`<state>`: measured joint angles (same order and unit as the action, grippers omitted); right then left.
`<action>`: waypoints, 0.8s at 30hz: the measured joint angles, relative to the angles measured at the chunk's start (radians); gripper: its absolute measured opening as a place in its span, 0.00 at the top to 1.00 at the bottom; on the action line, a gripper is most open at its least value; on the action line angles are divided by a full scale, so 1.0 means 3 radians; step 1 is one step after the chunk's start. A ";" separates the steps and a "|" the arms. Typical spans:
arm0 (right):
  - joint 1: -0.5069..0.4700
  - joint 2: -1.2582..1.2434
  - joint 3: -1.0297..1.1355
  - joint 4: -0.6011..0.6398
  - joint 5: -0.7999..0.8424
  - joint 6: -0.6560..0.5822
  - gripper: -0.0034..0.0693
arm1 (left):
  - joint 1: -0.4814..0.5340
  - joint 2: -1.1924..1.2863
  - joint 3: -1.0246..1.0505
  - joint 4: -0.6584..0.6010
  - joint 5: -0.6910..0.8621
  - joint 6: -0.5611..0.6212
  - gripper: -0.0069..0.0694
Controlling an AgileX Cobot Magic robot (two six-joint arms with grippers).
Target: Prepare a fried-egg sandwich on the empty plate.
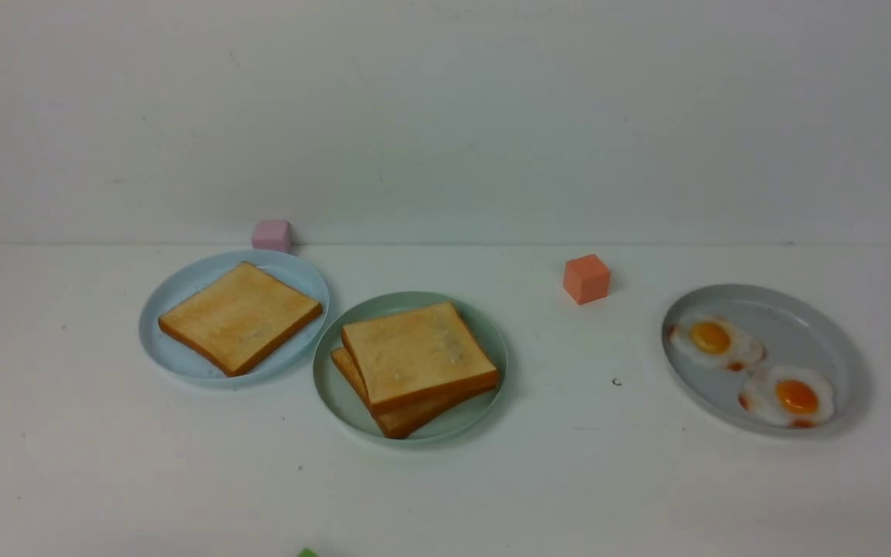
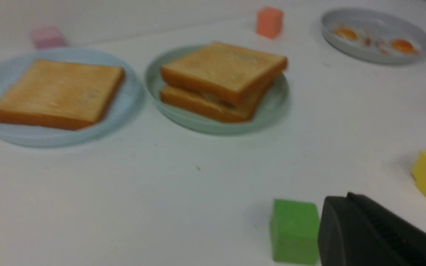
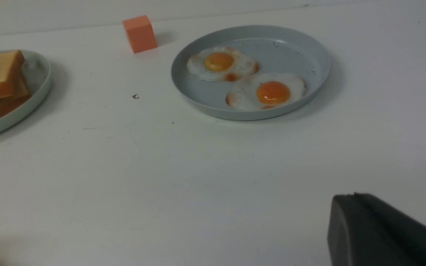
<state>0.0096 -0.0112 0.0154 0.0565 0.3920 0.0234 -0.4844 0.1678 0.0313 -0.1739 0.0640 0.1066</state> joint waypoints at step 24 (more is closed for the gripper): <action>0.0000 0.0000 0.0003 0.0003 -0.0004 0.0000 0.90 | 0.1648 -0.0597 0.0000 0.0513 0.1077 -0.1166 0.93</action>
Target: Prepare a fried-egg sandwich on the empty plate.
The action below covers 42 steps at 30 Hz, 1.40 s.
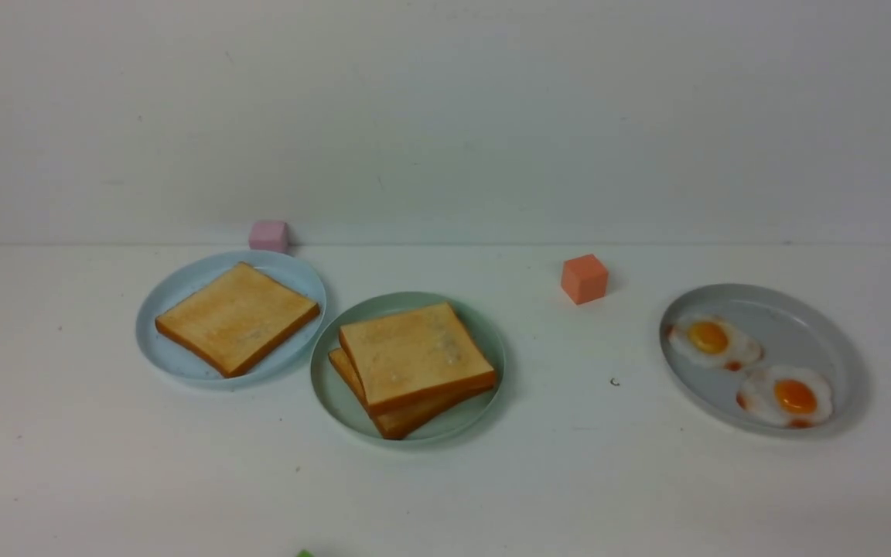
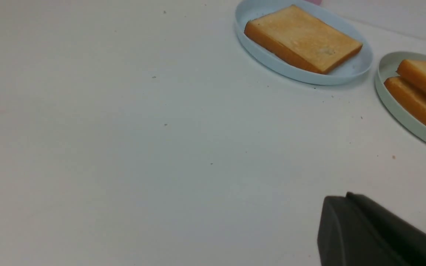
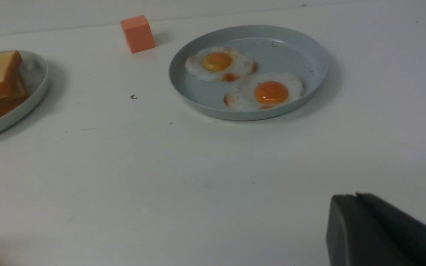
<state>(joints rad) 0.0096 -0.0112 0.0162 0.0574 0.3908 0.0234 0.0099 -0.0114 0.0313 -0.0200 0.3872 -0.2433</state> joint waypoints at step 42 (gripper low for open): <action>0.0000 0.0000 0.0000 0.0000 0.0000 0.0000 0.89 | 0.0000 0.0000 0.0000 0.0000 0.0000 -0.0013 0.91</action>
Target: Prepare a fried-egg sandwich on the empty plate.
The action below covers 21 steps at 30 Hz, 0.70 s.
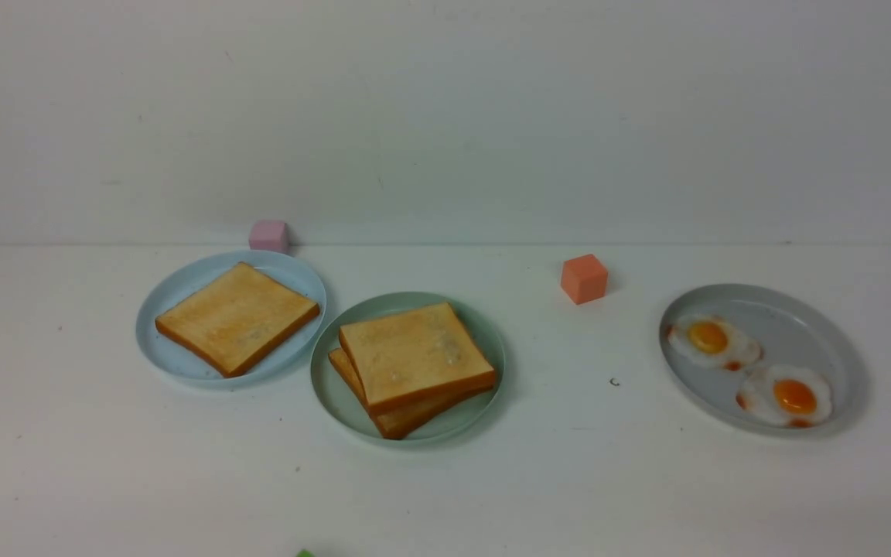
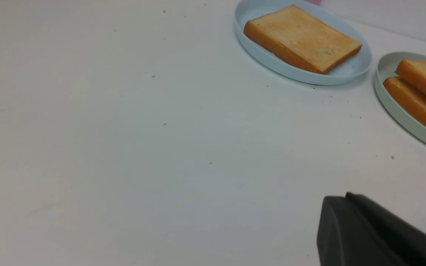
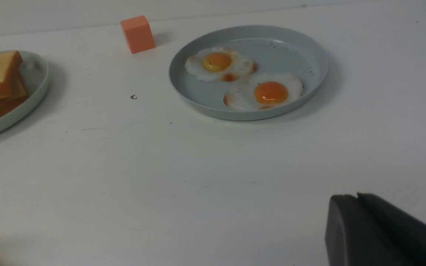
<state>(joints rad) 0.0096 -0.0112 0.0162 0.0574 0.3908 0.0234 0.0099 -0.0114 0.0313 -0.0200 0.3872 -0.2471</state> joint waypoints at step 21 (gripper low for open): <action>0.0000 0.0000 0.0000 0.0000 0.0000 0.0000 0.88 | 0.0000 0.0000 0.0000 -0.0002 0.0001 0.0000 0.89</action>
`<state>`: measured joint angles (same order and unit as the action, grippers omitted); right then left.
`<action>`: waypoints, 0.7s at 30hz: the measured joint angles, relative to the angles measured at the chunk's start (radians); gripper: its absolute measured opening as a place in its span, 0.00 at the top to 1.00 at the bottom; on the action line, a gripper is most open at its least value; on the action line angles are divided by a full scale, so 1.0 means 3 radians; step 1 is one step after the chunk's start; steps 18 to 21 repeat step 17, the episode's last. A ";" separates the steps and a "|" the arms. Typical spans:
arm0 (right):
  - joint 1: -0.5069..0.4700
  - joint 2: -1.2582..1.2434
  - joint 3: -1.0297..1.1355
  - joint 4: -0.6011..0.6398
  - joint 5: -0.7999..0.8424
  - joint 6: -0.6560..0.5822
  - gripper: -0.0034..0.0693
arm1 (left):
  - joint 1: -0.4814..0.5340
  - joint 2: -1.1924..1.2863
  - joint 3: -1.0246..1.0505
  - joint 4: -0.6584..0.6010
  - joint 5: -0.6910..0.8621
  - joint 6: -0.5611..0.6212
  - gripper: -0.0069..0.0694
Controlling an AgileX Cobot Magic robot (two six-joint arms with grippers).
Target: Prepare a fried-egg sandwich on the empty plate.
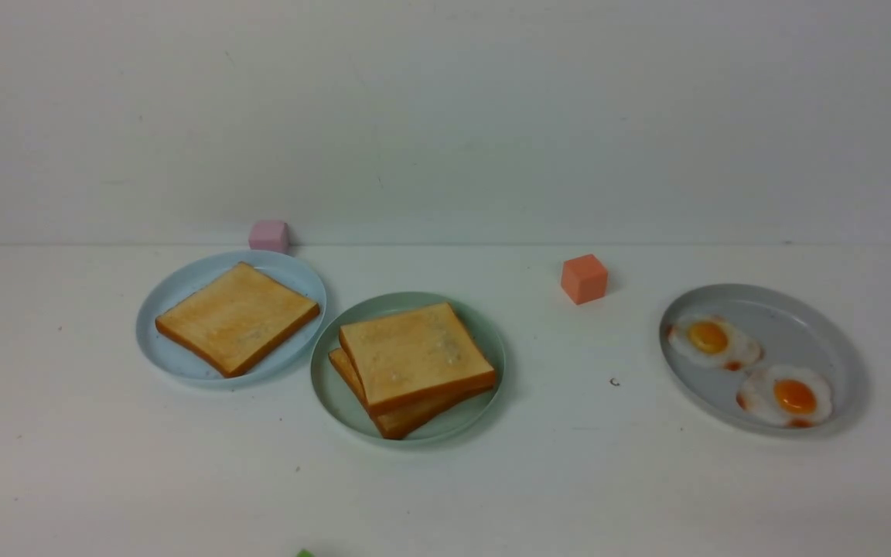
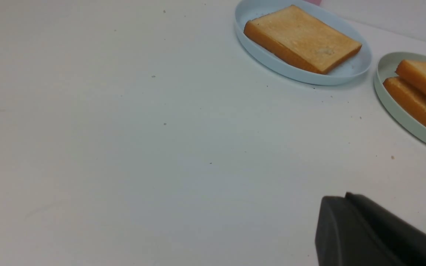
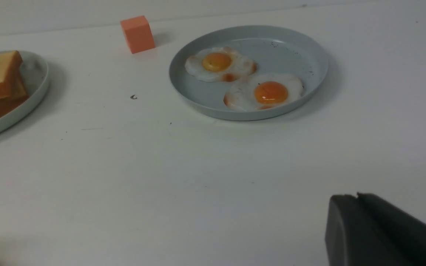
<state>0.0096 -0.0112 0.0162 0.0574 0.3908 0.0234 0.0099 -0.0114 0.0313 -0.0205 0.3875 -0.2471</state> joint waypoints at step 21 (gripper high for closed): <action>0.0000 0.0000 0.0000 0.0000 0.0000 0.0000 0.84 | 0.0000 0.0000 0.0000 0.0000 0.0000 0.0000 0.89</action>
